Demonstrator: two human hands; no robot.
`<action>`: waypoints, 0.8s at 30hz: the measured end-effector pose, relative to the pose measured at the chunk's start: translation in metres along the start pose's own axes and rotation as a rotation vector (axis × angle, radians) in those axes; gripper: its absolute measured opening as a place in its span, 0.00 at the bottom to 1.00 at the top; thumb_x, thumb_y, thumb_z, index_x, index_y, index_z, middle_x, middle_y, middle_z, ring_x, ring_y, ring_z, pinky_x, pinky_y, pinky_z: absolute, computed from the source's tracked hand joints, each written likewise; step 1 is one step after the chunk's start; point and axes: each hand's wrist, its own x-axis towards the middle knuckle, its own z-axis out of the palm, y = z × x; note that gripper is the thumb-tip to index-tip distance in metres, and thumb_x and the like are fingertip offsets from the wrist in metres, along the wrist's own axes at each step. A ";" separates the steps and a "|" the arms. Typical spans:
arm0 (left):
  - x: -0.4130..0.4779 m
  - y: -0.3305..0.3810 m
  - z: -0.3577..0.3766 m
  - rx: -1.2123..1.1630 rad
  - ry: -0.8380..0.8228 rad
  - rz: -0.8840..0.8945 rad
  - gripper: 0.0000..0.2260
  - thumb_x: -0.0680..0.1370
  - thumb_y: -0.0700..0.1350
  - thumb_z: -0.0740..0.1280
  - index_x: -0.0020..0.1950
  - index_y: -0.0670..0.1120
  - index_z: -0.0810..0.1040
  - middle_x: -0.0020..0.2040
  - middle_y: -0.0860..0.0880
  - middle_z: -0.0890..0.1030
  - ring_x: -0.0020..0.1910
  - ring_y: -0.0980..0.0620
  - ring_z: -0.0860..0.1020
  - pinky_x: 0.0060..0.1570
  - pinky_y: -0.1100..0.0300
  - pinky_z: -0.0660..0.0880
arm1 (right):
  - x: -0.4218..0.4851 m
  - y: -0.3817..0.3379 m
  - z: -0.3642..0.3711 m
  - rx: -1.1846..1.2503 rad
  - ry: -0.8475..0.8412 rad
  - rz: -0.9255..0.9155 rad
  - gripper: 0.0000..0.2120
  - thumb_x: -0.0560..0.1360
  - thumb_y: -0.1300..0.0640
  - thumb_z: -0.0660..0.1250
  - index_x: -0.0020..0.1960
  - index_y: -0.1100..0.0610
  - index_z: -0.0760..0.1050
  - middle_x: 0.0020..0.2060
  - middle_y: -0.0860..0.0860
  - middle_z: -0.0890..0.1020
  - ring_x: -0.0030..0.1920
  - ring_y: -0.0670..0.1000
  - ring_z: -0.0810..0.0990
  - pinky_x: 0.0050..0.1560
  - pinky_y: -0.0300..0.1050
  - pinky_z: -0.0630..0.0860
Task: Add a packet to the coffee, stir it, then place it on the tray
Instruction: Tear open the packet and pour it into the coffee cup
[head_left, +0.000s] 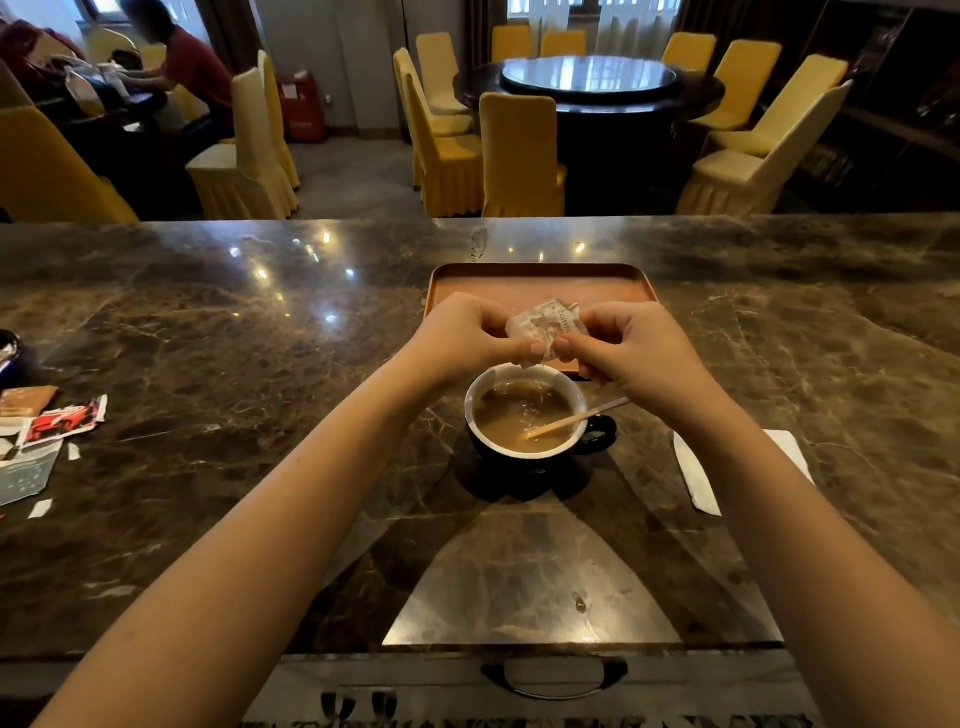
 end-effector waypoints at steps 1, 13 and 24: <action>0.000 0.000 0.000 0.001 0.001 0.003 0.07 0.69 0.46 0.72 0.36 0.44 0.81 0.30 0.52 0.78 0.26 0.62 0.73 0.29 0.71 0.71 | 0.000 0.000 0.000 0.005 -0.003 0.000 0.09 0.72 0.57 0.68 0.42 0.64 0.79 0.31 0.58 0.81 0.27 0.42 0.76 0.29 0.33 0.74; -0.007 -0.005 -0.003 0.012 0.169 -0.003 0.13 0.70 0.51 0.71 0.44 0.42 0.79 0.34 0.51 0.79 0.33 0.58 0.75 0.40 0.63 0.75 | -0.013 -0.001 0.006 0.223 0.099 0.048 0.04 0.72 0.63 0.68 0.46 0.63 0.78 0.34 0.54 0.82 0.31 0.44 0.81 0.32 0.31 0.75; -0.029 0.017 -0.007 -0.267 0.060 -0.297 0.14 0.75 0.53 0.64 0.42 0.44 0.82 0.26 0.52 0.80 0.27 0.56 0.72 0.33 0.64 0.71 | -0.044 -0.015 0.034 -0.120 0.312 -0.219 0.08 0.72 0.63 0.68 0.51 0.56 0.77 0.44 0.50 0.80 0.45 0.44 0.77 0.44 0.32 0.74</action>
